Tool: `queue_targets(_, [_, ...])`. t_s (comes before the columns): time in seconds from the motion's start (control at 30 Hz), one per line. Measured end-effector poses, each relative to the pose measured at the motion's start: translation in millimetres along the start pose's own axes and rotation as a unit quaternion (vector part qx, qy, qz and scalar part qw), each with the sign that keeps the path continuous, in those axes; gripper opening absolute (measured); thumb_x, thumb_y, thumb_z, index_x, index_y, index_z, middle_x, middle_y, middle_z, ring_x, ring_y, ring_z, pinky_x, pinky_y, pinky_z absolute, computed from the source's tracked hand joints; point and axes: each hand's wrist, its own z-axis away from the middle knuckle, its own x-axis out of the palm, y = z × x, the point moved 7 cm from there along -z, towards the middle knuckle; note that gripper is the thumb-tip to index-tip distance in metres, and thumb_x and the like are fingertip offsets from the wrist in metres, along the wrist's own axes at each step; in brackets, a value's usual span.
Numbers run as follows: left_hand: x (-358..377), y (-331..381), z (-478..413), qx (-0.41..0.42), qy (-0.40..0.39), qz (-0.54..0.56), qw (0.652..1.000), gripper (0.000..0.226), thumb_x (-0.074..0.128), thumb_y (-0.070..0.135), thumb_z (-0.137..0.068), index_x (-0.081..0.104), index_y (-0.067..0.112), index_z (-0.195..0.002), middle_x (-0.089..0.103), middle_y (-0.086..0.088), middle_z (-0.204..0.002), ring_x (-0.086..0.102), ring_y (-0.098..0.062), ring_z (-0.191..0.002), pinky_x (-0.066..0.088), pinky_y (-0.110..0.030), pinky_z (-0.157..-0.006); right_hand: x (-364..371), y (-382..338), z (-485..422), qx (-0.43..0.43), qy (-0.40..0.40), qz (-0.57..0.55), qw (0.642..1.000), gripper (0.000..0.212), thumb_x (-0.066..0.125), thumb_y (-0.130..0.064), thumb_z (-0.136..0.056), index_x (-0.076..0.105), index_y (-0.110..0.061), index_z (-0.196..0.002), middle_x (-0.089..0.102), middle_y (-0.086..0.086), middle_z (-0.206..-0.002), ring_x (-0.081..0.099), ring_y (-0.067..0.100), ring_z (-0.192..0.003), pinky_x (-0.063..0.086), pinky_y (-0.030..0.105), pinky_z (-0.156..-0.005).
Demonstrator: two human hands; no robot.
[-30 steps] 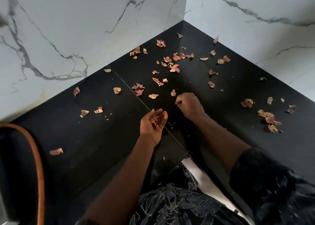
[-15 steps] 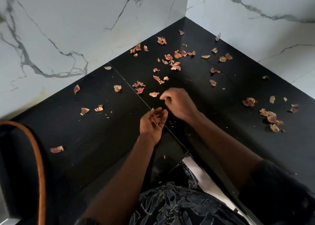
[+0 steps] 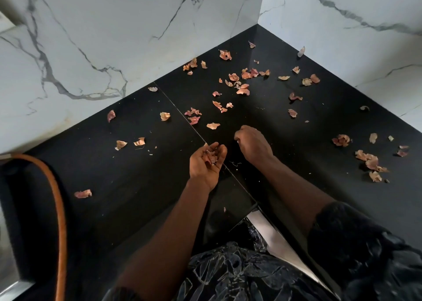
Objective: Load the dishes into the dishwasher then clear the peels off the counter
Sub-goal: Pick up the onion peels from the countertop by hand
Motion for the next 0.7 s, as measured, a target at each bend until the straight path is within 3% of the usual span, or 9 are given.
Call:
queue_targets(0.13, [-2,-1,-1,0.004,0.001,-0.002,1.000,0.035,0.048,0.021,-0.102,0.065,-0.004,-0.120,0.071,-0.021,-0.109,0.071,-0.029,-0.100,0.060,-0.035,-0.083,-18,-29,10,-0.021,0.054,-0.091,0.994,0.016,0.061,-0.014,-0.096,0.070,-0.016,-0.110,0.064,0.000,-0.108,0.061,0.009,-0.093,0.055,0.028,-0.082])
queue_targets(0.23, [-3,-2,-4,0.010,0.007,-0.021,1.000,0.033,0.048,0.021,-0.100,0.065,0.000,-0.119,0.072,-0.017,-0.108,0.070,-0.026,-0.098,0.058,-0.036,-0.089,-24,-63,18,-0.061,0.045,-0.106,0.991,0.016,0.062,-0.013,-0.096,0.069,-0.016,-0.111,0.064,0.000,-0.110,0.062,0.009,-0.096,0.055,0.028,-0.087])
queue_targets(0.37, [-8,2,-2,0.015,0.029,-0.047,0.998,0.021,0.047,0.018,-0.099,0.067,0.011,-0.094,0.066,-0.004,-0.080,0.064,-0.013,-0.066,0.054,-0.026,-0.062,-15,-91,27,-0.111,-0.007,-0.085,0.990,0.024,0.065,-0.019,-0.096,0.066,-0.018,-0.120,0.065,-0.001,-0.114,0.063,0.010,-0.100,0.055,0.030,-0.090])
queue_targets(0.47, [-12,9,0,0.023,0.046,-0.044,0.998,0.024,0.045,0.016,-0.101,0.067,0.011,-0.092,0.067,-0.003,-0.075,0.065,-0.012,-0.061,0.053,-0.024,-0.054,-15,-100,25,-0.132,-0.015,-0.095,0.987,0.025,0.065,-0.022,-0.095,0.067,-0.018,-0.120,0.067,-0.002,-0.112,0.064,0.009,-0.098,0.055,0.029,-0.089])
queue_targets(0.6, [-14,15,2,0.040,0.024,-0.031,0.998,0.028,0.046,0.017,-0.102,0.067,0.001,-0.113,0.072,-0.014,-0.102,0.072,-0.021,-0.085,0.060,-0.032,-0.074,-23,-86,-6,-0.087,0.028,-0.120,0.989,0.027,0.064,-0.021,-0.096,0.065,-0.016,-0.122,0.066,0.001,-0.116,0.064,0.009,-0.100,0.056,0.031,-0.090])
queue_targets(0.7, [-17,18,6,0.044,0.014,-0.011,0.999,0.030,0.048,0.017,-0.102,0.068,-0.003,-0.110,0.072,-0.019,-0.103,0.072,-0.028,-0.093,0.060,-0.035,-0.081,-8,-72,-32,-0.056,-0.030,-0.036,0.997,0.057,0.064,-0.008,-0.093,0.046,-0.017,-0.146,0.047,0.008,-0.146,0.053,0.022,-0.128,0.051,0.036,-0.101])
